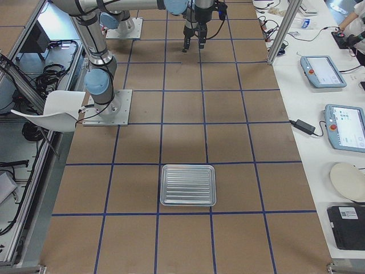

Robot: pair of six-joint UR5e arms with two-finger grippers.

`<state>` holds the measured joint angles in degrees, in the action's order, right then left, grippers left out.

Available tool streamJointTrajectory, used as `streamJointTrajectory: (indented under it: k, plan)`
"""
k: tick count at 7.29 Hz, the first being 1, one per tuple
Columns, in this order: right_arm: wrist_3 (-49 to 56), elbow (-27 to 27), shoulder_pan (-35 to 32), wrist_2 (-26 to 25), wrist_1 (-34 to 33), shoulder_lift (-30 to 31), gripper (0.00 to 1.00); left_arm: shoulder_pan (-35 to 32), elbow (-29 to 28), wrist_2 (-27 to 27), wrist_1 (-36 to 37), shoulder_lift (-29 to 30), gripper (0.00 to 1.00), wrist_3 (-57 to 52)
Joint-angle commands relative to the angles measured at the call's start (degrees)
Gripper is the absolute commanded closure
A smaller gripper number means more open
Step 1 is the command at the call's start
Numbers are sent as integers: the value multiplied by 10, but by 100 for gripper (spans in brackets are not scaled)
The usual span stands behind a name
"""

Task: Place bearing gear from tray to pile

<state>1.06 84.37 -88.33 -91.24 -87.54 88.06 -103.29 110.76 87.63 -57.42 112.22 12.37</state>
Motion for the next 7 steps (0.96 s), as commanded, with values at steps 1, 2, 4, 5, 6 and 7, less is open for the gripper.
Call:
streamJointTrajectory:
  k: [1,2,4,5,6,7]
  plan:
    - [0,0,0,0,0,0,0,0,0,1,-1,1,100,-1]
    - [0,0,0,0,1,0,0,2,-1,2,-2,0,100,-2]
    - [0,0,0,0,1,0,0,11,-11,4,-15,-16,100,-9]
    - [0,1,0,0,1,0,0,25,-31,9,-56,-26,100,-24]
    - [0,1,0,-1,1,0,0,62,-80,11,-126,-37,100,-74]
    - [0,0,0,-1,1,0,0,113,-138,24,-206,-43,100,-131]
